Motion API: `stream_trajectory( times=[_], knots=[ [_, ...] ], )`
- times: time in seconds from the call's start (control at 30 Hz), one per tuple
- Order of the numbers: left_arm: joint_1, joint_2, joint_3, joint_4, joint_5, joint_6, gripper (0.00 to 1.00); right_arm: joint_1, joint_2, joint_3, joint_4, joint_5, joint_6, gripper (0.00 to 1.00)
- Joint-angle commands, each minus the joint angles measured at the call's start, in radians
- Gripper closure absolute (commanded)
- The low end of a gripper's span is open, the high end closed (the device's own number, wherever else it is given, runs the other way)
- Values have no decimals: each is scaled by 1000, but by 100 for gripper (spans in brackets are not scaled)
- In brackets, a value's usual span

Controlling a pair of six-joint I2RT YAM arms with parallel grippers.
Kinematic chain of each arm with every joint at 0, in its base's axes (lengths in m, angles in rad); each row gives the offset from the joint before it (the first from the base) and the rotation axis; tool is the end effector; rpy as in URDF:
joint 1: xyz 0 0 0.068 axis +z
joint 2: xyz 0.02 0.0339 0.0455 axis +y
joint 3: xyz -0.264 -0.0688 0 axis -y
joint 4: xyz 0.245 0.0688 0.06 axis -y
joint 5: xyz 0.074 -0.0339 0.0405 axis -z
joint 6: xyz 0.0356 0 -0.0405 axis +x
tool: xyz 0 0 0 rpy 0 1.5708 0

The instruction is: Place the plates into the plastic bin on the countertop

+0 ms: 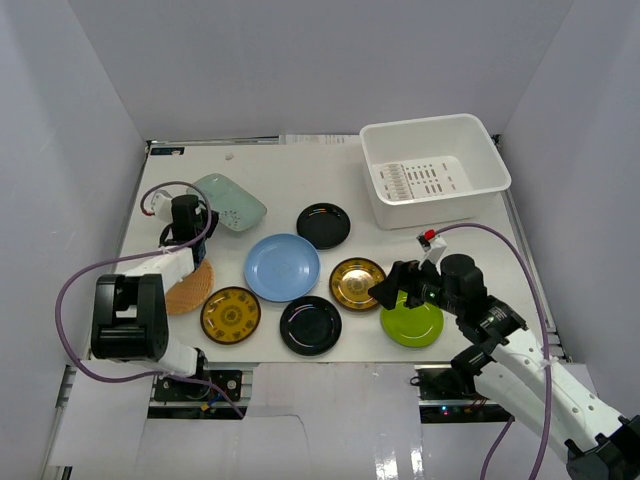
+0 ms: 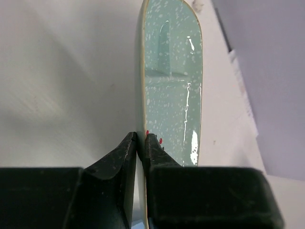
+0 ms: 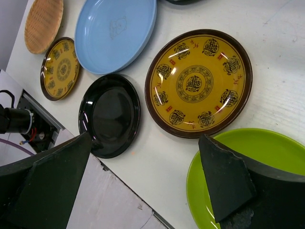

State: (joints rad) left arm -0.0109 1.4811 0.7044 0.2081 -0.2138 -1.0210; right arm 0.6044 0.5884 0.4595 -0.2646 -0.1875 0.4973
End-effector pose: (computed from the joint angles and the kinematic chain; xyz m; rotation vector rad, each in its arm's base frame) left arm 0.3049 0.0042 0.1889 -1.1482 1.8162 -0.3794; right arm 0.1211 0.0917 0.2463 -0.2401 2.0558 0.8873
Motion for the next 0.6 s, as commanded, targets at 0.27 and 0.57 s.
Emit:
stream_trajectory(
  times=[0.27,0.57],
  knots=[
    [8,-176,84,281,281,-62,100,3,-6,34,31,65,17,1],
    [-247,-38,378,229,347,-14,100,5,-28,19,-4,92,37,22]
  ],
)
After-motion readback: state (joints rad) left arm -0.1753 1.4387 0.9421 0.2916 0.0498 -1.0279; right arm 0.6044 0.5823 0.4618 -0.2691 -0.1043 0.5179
